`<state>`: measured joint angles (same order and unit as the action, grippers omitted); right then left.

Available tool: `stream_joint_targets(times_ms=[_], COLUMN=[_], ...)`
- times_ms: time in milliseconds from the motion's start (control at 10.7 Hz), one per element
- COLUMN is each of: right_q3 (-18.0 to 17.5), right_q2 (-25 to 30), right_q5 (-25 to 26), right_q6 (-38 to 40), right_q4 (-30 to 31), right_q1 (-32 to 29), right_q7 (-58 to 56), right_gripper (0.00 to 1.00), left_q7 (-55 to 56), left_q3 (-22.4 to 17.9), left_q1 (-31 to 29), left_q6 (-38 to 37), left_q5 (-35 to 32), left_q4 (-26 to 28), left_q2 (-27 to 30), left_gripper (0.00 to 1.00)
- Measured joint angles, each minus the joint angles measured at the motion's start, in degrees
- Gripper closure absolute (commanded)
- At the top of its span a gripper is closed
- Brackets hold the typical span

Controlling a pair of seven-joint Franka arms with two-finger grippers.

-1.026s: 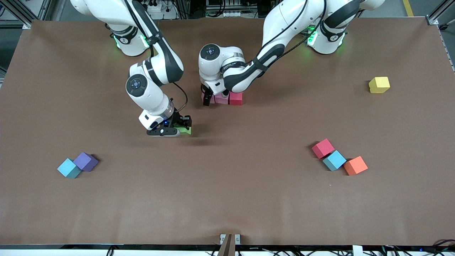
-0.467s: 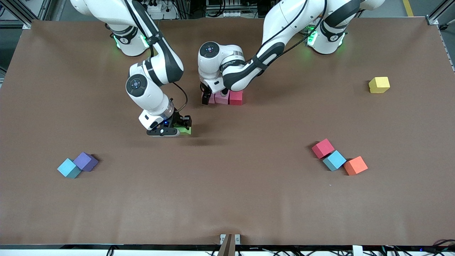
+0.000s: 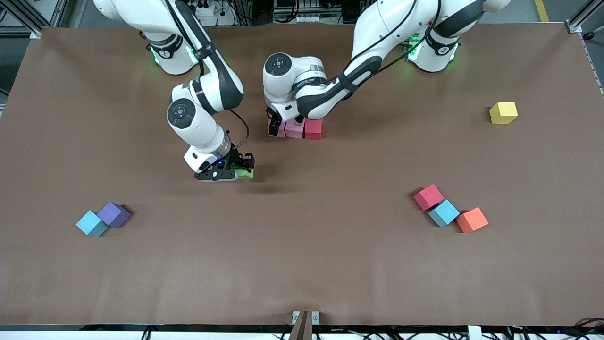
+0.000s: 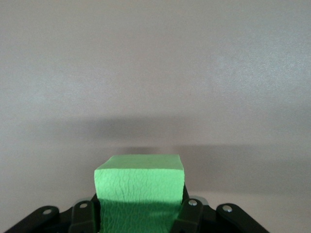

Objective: Form number 2 with 11 blocks

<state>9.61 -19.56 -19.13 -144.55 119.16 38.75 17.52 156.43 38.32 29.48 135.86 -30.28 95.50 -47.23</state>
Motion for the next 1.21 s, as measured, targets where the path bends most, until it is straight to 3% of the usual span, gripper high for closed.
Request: stream_joint_targets(times_ms=[467,747,1026,1213], right_q3=[-0.01,-0.02,-0.03,0.01], right_q2=[0.01,0.04,0.04,0.02], right_q5=[0.0,0.0,0.0,0.0], right_q6=[0.0,-1.91,-9.2,-10.32], right_q4=[0.03,0.86,5.53,6.51], right_q1=[0.15,1.46,5.26,9.32], right_q7=[0.64,3.18,7.77,13.04], right_gripper=[0.93,0.93,0.93,0.93], left_q7=[-0.41,-2.6,-12.33,-21.95], left_q3=[2.34,4.44,5.2,7.88], left_q1=[-3.37,-6.06,-12.59,-19.61], left_q6=[-1.1,-5.79,-9.3,-13.53], left_q5=[-0.04,-0.99,-1.09,-1.09], left_q4=[0.08,0.1,0.11,0.17], left_q2=[1.8,4.45,7.03,7.43], left_gripper=[0.0,0.0,0.0,0.0])
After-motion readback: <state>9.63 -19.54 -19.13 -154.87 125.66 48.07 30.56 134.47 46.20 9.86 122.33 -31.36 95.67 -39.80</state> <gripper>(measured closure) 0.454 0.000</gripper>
